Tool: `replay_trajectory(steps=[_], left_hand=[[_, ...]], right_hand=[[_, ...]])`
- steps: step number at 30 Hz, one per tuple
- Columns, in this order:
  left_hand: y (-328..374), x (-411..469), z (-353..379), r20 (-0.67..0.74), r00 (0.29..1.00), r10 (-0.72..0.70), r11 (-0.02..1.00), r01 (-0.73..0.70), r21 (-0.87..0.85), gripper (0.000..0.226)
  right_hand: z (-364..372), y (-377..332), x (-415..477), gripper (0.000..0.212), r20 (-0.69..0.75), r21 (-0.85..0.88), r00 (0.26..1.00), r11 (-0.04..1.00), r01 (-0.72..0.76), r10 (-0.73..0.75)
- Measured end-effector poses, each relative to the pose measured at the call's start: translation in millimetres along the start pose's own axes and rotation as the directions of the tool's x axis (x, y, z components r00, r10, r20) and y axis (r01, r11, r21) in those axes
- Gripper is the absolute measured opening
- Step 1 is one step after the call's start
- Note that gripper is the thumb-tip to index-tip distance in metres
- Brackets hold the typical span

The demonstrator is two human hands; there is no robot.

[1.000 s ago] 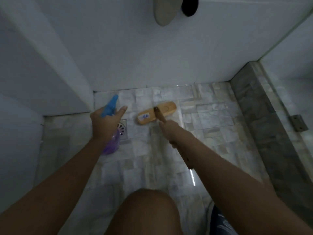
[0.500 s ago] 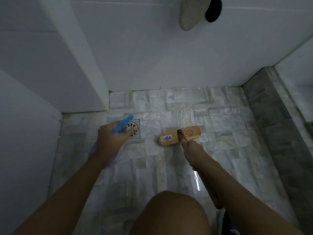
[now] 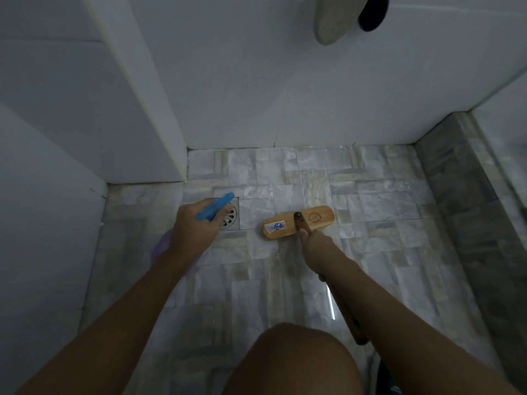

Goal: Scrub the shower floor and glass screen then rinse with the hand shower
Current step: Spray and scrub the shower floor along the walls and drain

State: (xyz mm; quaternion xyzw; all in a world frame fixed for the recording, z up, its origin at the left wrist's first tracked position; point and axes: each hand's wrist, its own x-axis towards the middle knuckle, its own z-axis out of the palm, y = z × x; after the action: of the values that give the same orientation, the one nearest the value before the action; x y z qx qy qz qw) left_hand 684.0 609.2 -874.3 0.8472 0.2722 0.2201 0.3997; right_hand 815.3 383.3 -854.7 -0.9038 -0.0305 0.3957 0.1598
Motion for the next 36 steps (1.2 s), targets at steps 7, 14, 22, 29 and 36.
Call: replay_trajectory(steps=[7,14,22,29,36], left_hand=[[1.5,-2.2,-7.4,-0.051,0.997,-0.064,0.991,0.058,-0.123,0.017],[1.1,-4.8,-20.7,-0.151,0.988,0.015,0.994,-0.031,-0.106,0.017],[-10.3,1.4,-26.0,-0.202,0.973,-0.108,0.984,0.077,-0.158,0.026],[-14.5,0.5,-32.5,-0.256,0.959,-0.123,0.985,0.085,-0.153,0.018],[-11.0,1.3,-29.0,-0.226,0.972,-0.068,0.995,0.049,-0.086,0.023]], right_hand=[[0.5,-3.8,-2.3,0.047,0.006,-0.011,1.000,1.000,-0.004,0.004],[-1.3,-2.9,1.2,0.056,0.022,-0.043,1.000,0.999,0.003,-0.002],[-38.9,-140.4,91.9,0.044,-0.039,-0.049,0.982,0.982,0.183,-0.185],[-8.3,-44.1,27.5,0.048,0.085,0.201,0.990,0.975,0.094,-0.113],[2.9,-56.7,44.1,0.041,0.027,0.111,0.990,0.985,0.135,-0.139]])
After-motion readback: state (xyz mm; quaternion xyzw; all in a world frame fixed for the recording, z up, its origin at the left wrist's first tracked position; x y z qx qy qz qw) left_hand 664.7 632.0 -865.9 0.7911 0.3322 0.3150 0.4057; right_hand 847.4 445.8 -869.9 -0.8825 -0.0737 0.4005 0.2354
